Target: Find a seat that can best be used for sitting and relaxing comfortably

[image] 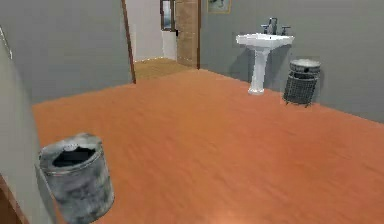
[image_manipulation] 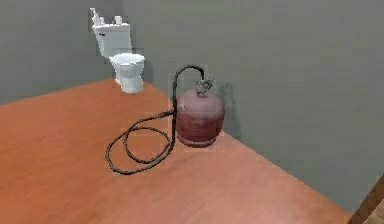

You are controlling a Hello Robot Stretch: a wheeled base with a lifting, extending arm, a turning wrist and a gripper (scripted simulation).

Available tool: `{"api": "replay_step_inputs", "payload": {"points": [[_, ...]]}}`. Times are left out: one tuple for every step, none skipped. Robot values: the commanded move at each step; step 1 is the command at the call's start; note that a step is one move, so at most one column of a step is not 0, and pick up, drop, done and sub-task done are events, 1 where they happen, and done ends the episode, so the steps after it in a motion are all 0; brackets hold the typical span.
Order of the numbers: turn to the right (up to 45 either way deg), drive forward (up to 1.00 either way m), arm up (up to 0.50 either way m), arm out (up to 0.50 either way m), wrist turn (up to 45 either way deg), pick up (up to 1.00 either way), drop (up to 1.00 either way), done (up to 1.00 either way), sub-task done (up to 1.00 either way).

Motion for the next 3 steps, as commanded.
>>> {"api": "replay_step_inputs", "payload": {"points": [[0.0,1.0,0.0,0.0,0.0,0.0,0.0,0.0,0.0],[0.0,0.4,0.0,0.0,0.0,0.0,0.0,0.0,0.0],[-9.0,0.0,0.0,0.0,0.0,0.0,0.0,0.0,0.0]]}}
